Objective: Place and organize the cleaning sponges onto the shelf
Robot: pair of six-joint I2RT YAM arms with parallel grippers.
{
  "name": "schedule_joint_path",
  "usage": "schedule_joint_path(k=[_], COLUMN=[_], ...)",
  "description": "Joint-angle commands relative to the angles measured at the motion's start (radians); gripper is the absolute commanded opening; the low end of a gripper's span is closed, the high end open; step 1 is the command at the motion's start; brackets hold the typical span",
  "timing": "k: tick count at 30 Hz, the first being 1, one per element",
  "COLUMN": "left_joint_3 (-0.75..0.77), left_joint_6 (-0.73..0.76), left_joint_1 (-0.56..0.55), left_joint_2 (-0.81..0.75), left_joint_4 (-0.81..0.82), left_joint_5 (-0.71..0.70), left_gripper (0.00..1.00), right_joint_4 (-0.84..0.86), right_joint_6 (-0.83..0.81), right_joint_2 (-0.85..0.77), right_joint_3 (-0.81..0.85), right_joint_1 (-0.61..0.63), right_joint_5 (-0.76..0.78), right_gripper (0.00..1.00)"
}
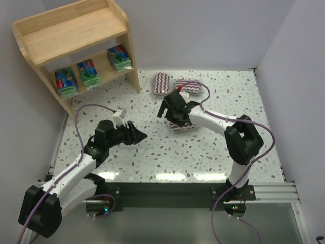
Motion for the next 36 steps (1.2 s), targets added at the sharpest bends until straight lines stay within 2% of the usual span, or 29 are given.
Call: schedule_joint_path(k=[1, 7, 12, 15, 25, 32, 36], left_joint_3=[-0.014, -0.010, -0.003, 0.001, -0.013, -0.034, -0.033], left_joint_6=[0.005, 0.008, -0.015, -0.011, -0.001, 0.020, 0.025], left_joint_1=[-0.004, -0.004, -0.010, -0.016, -0.020, -0.018, -0.018], left_joint_2=[-0.049, -0.008, 0.058, 0.073, 0.095, 0.064, 0.046], left_joint_4=[0.050, 0.078, 0.130, 0.139, 0.138, 0.105, 0.072], left_joint_5=[-0.021, -0.033, 0.000, -0.004, -0.013, -0.084, -0.130], left_gripper=[0.49, 0.49, 0.49, 0.49, 0.49, 0.49, 0.49], right_joint_4=[0.003, -0.072, -0.204, -0.216, 0.000, 0.242, 0.316], right_joint_6=[-0.044, -0.198, -0.181, -0.175, -0.155, -0.191, -0.211], right_joint_2=[-0.051, -0.212, -0.268, -0.297, -0.269, -0.159, -0.124], right_joint_3=[0.019, 0.011, -0.020, -0.082, -0.312, -0.375, -0.386], right_joint_1=[-0.002, -0.041, -0.176, -0.224, -0.259, -0.259, -0.241], right_joint_5=[-0.051, 0.115, 0.198, 0.270, 0.141, -0.040, -0.170], right_gripper=[0.91, 0.94, 0.94, 0.95, 0.94, 0.89, 0.85])
